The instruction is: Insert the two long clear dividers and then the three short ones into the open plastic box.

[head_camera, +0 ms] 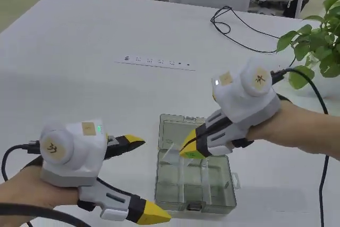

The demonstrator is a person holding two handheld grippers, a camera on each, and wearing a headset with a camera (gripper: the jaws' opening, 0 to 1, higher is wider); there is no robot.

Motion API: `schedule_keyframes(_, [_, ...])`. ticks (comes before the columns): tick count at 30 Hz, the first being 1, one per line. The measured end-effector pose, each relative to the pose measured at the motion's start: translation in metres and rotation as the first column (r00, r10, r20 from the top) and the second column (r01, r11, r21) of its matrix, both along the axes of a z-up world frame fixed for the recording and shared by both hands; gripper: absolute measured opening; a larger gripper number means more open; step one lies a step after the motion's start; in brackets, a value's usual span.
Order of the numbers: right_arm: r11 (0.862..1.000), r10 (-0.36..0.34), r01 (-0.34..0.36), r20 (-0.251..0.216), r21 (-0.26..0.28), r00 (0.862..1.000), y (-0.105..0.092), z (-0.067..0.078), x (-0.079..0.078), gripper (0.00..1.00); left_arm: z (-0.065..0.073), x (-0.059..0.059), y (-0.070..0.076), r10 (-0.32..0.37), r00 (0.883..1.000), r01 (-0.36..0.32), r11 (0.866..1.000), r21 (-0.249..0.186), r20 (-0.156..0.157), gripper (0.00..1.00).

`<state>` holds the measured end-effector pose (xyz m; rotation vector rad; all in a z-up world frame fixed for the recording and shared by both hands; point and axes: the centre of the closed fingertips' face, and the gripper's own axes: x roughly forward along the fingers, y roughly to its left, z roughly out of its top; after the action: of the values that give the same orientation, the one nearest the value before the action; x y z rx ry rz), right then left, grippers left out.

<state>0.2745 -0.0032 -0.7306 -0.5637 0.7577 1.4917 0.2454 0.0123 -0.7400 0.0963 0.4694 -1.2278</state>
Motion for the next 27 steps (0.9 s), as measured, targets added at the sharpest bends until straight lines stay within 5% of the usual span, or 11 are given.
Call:
schedule_keyframes(8, [0.999,-0.011,0.012,0.006,-0.033,1.000,-0.002,-0.019,0.003,0.03,-0.004,0.001,0.003,0.008,1.000,-0.008,1.000,0.003,-0.009,1.00])
schedule_keyframes(27, [0.999,-0.011,0.012,0.024,-0.049,1.000,-0.004,-0.031,0.005,0.03,-0.003,0.000,0.002,0.017,1.000,-0.017,1.000,-0.011,-0.014,1.00])
